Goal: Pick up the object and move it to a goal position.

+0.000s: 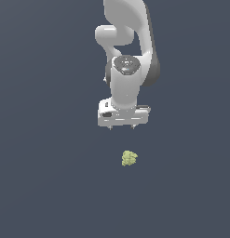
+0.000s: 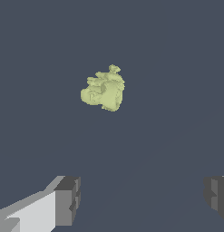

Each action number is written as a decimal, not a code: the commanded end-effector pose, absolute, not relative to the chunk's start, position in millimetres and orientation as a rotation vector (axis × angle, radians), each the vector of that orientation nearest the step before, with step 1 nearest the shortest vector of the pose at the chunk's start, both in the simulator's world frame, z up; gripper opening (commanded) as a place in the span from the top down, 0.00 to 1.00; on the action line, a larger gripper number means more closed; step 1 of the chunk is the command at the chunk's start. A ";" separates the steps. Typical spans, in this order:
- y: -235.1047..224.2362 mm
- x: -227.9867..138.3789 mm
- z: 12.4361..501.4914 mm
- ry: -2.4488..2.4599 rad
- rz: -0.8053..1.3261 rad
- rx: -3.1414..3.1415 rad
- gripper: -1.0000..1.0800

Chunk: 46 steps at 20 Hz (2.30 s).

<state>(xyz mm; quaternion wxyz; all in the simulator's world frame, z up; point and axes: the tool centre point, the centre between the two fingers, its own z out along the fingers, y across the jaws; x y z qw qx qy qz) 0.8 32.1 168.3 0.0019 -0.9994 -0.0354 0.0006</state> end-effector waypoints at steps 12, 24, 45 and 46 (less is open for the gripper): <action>37.3 -9.0 157.2 -0.122 0.066 -3.127 0.04; 45.1 19.6 142.9 -0.014 0.050 -3.132 0.04; 71.7 91.4 88.0 0.307 0.001 -3.126 0.04; 72.0 92.0 87.3 0.310 0.000 -3.126 0.04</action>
